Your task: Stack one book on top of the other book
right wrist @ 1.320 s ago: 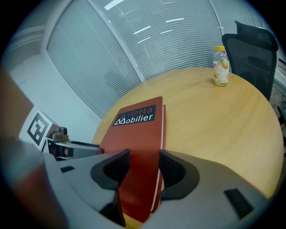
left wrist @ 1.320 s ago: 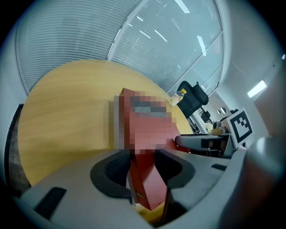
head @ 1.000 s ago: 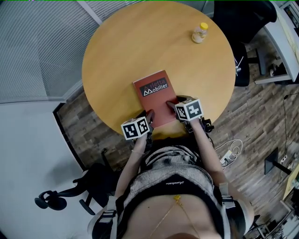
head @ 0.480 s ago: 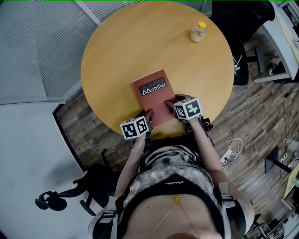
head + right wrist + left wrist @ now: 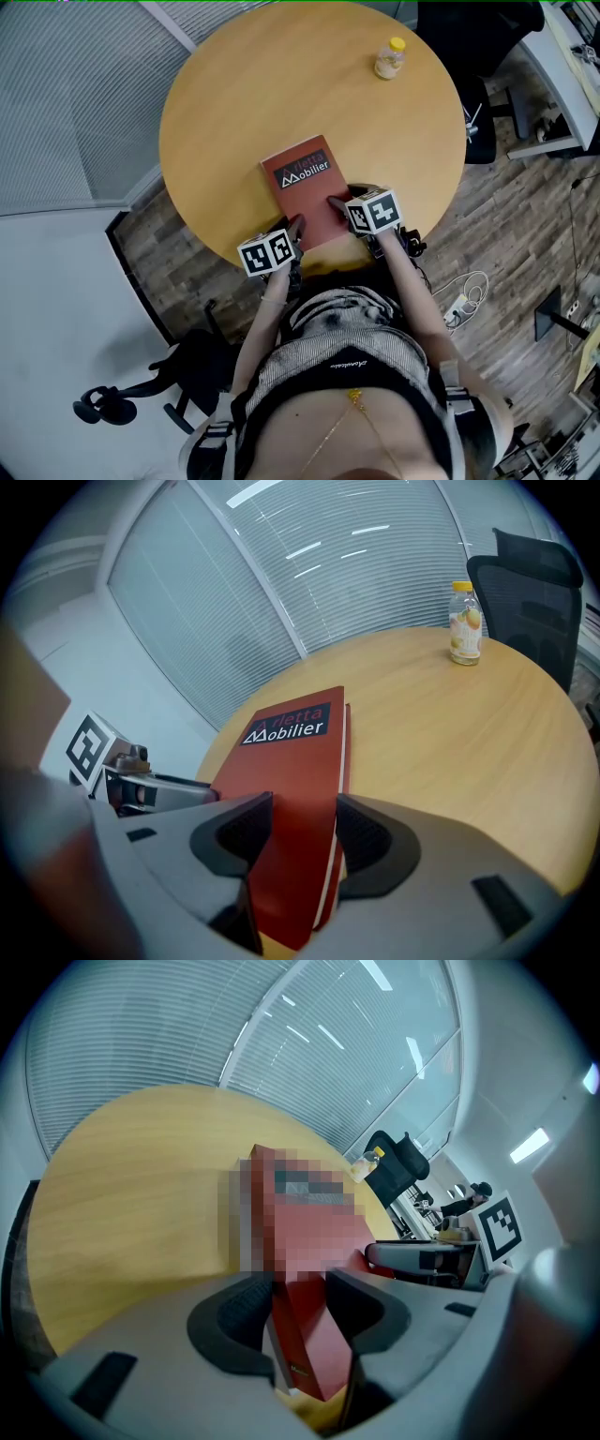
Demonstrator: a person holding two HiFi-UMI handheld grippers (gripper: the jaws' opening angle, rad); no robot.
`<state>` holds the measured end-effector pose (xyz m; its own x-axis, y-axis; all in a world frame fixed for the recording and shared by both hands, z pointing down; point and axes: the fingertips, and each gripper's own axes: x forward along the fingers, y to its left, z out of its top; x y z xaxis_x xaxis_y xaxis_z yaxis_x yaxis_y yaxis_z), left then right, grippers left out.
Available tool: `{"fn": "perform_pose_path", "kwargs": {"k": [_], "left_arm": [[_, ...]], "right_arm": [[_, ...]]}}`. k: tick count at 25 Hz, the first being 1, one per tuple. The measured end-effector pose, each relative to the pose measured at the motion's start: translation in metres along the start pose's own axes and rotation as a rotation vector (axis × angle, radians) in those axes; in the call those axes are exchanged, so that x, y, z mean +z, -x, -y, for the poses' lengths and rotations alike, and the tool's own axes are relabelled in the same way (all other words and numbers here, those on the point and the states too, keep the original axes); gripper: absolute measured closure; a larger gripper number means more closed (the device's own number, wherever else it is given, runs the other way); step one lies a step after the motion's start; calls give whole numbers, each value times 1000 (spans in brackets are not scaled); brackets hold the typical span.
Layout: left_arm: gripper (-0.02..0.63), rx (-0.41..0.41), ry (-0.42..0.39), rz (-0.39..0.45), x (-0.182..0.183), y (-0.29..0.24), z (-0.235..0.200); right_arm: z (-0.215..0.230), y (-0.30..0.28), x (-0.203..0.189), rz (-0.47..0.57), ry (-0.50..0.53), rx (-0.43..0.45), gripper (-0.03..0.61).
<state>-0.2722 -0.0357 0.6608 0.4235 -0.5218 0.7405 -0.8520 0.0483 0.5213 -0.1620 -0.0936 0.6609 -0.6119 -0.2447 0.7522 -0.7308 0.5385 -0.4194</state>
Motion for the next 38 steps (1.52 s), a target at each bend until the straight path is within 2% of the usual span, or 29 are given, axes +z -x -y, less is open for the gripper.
{"fn": "perform_pose_path", "kwargs": {"k": [6,13,19,23,24,27,32,38], "left_arm": [[423,0,-50,5,4,3,-1],[423,42,-250,23,17,23,7],[425,8,-269,58,27,32,21],[425,-46,-266,109,35,33,35],[431,-58,-272,126,36,35,38],[475,-95,-298,168,40,39,49],[560,-140,-332,188,38,44,59],[586,-152,-365,172,31,44,60]], "right_arm": [[-3,8,-4,-2,76,52,360],[-2,32,4,66,83,88,360],[-11,49,20,133,113,132,362],[-23,57,33,181,213,164,367],[-26,59,35,190,245,162,377],[-31,62,37,212,304,158,484],[-40,63,32,227,322,175,515],[-47,58,25,225,335,176,534]]}}
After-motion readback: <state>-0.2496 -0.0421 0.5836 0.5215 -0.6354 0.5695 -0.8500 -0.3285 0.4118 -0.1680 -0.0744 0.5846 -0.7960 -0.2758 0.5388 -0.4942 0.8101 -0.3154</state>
